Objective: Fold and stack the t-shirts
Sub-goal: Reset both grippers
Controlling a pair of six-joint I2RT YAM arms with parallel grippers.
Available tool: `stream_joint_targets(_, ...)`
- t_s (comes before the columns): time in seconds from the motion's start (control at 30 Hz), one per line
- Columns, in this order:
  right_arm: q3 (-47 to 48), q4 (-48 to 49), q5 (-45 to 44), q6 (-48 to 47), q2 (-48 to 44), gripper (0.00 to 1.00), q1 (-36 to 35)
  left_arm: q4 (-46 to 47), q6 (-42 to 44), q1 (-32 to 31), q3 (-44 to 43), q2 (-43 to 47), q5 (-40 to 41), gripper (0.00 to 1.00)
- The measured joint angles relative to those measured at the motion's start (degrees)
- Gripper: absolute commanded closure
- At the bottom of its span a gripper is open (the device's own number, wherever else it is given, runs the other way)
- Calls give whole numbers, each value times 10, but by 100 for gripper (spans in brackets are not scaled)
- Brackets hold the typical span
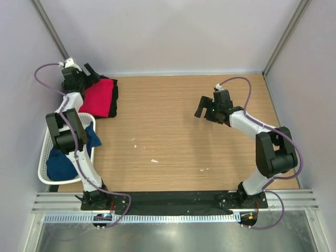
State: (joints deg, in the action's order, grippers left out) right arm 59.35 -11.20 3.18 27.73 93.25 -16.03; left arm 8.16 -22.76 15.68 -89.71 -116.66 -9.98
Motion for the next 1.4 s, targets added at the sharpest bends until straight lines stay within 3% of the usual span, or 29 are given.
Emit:
stream_joint_targets(0.3,31,-10,-4,-4,38,0,0,-86,5,-23,-147,-147,3,0)
stream_joint_targets(0.6,70,-16,-16,-3,80,0,0,-140,5,-26,-288,-233,23,0)
stream_joint_targets(0.9,100,-31,-18,-2,85,0,0,-162,7,-27,-309,-250,31,0)
stream_joint_targets(1.13,118,-30,-19,-11,45,0,0,-142,-18,-27,-174,-131,28,0)
stream_joint_targets(1.4,96,-43,-74,-35,-102,0,0,-102,-53,-30,3,136,21,0)
